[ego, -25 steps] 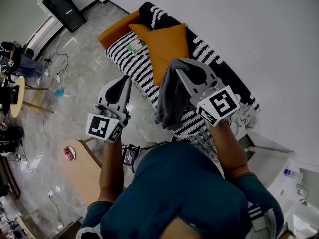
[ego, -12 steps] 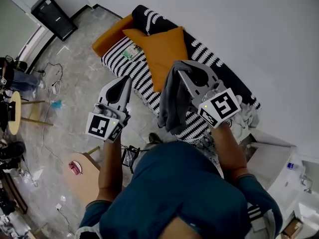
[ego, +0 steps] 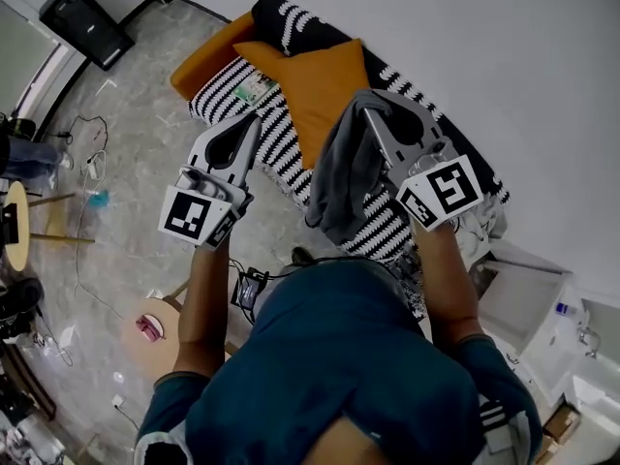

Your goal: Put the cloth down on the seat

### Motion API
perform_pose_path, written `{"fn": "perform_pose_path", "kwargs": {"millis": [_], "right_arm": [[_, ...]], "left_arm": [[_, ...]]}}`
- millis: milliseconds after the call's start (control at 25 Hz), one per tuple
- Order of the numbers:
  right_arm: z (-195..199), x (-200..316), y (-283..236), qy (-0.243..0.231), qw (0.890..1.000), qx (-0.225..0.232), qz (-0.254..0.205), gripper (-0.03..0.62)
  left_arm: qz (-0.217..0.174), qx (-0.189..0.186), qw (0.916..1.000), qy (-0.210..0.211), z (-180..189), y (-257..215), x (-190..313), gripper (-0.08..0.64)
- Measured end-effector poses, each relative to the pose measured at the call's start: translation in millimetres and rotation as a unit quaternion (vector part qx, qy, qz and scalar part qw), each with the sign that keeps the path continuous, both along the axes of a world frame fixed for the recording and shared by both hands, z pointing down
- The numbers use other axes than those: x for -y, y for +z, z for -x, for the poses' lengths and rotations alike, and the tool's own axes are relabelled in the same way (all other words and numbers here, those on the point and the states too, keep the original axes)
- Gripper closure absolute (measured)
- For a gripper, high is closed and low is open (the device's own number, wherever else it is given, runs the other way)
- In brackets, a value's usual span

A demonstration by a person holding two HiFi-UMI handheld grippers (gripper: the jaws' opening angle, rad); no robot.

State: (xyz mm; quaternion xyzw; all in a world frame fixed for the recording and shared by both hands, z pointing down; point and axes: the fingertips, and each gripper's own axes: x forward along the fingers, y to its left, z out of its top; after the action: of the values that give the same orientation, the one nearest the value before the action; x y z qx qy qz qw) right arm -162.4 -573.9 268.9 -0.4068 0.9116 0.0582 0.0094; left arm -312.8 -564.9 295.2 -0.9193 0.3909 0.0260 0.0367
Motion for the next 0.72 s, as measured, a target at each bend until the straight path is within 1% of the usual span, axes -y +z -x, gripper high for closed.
{"fn": "perform_pose_path", "kwargs": {"millis": [80, 240, 360, 520, 720], "right_arm": [[4, 10, -2, 0.005, 1.0, -0.003, 0.001, 0.569], [10, 39, -5, 0.011, 1.0, -0.008, 0.003, 0.569], [9, 53, -2, 0.014, 1.0, -0.015, 0.002, 0.569], [1, 81, 3, 0.012, 1.0, -0.024, 0.002, 0.569], [-6, 130, 14, -0.012, 0.999, -0.037, 0.01, 0.569]], "left_arm": [[0.006, 0.013, 0.9999, 0.004, 6, 4, 8, 0.555], [0.007, 0.025, 0.9996, 0.009, 14, 2, 36, 0.555], [0.0, 0.017, 0.9998, 0.008, 13, 3, 53, 0.555], [-0.001, 0.018, 0.9998, 0.01, 0, 11, 82, 0.555], [0.004, 0.02, 0.9998, -0.005, -18, 20, 129, 0.555]]}}
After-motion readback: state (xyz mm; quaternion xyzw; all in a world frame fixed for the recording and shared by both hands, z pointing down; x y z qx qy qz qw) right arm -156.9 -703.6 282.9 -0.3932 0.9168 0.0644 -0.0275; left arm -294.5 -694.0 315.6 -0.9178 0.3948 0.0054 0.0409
